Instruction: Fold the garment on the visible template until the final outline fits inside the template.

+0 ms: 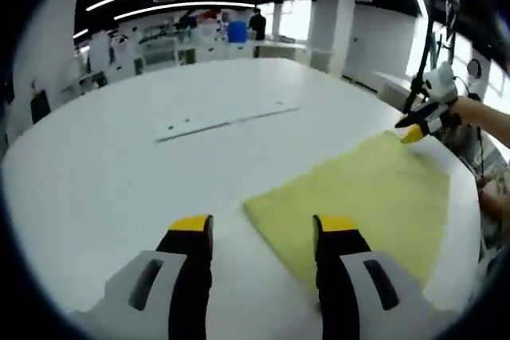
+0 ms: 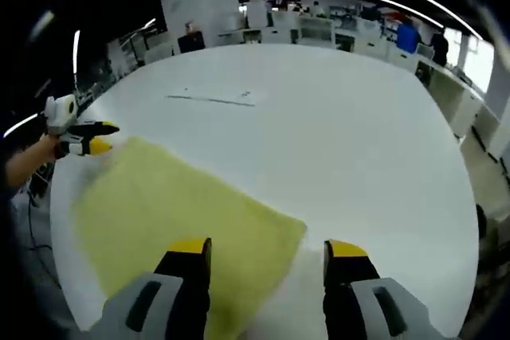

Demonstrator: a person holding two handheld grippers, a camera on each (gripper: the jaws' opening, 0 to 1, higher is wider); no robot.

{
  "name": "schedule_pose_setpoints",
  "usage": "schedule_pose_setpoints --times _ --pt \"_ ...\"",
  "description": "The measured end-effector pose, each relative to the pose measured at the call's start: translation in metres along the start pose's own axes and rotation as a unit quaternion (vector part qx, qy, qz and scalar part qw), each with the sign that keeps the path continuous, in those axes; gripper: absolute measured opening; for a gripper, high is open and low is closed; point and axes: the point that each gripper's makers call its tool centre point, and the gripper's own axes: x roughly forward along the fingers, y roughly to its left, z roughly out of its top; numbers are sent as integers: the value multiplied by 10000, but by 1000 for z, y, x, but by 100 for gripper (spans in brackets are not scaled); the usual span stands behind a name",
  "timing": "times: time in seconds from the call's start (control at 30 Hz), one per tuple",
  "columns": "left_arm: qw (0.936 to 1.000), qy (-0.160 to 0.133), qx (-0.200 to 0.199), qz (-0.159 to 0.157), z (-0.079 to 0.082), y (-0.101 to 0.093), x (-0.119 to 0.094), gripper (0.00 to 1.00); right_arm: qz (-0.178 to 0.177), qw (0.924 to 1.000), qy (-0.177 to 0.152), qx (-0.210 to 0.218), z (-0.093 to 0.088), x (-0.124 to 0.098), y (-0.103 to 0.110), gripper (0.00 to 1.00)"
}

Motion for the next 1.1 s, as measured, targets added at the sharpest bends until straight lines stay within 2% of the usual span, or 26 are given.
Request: schedule_pose_setpoints --times 0.1,0.27,0.57,0.77,0.9,1.1 --pt "10000 -17 -65 -26 -4 -4 -12 56 125 9999 -38 -19 -3 -9 10 58" --pt "9998 -95 -135 -69 -7 -13 -28 61 261 9996 41 -47 -16 -23 24 66" --pt "9994 -105 -105 -308 -18 -40 -48 63 475 9988 83 19 -39 -44 44 66" --pt "9989 83 38 -454 -36 -50 -63 64 515 9986 134 -3 -56 -55 48 64" --pt "9986 96 3 -522 -44 -58 -73 63 565 9983 149 51 -68 -59 52 61" --pt "9977 113 -201 -635 -62 -73 -81 59 654 9973 146 304 -84 -68 59 52"
